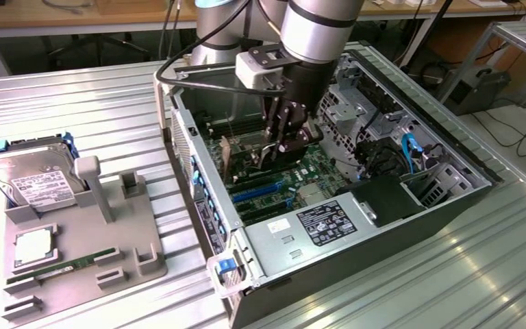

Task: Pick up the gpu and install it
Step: 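Insert the gpu into the slot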

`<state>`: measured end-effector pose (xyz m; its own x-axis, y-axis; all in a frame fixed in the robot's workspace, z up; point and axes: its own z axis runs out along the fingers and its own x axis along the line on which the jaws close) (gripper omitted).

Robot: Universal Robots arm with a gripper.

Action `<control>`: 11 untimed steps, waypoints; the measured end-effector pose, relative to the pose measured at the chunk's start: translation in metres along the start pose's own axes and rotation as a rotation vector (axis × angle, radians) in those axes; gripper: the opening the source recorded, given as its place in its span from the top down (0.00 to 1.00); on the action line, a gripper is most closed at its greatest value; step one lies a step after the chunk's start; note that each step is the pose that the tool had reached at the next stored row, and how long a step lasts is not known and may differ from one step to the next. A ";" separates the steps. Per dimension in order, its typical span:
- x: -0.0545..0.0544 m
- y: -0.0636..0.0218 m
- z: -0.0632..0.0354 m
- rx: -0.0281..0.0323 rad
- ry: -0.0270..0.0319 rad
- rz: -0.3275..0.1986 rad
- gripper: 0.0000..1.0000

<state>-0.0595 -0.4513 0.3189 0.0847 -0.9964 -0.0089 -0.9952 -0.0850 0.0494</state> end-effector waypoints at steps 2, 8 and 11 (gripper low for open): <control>0.000 0.0001 0.0000 0.0000 0.0000 0.000 0.74; 0.000 0.0002 0.0016 0.0013 -0.0003 0.005 0.74; 0.000 0.0001 0.0086 0.0043 -0.0010 0.029 0.74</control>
<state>-0.0601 -0.4513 0.3103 0.0557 -0.9984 -0.0086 -0.9974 -0.0560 0.0453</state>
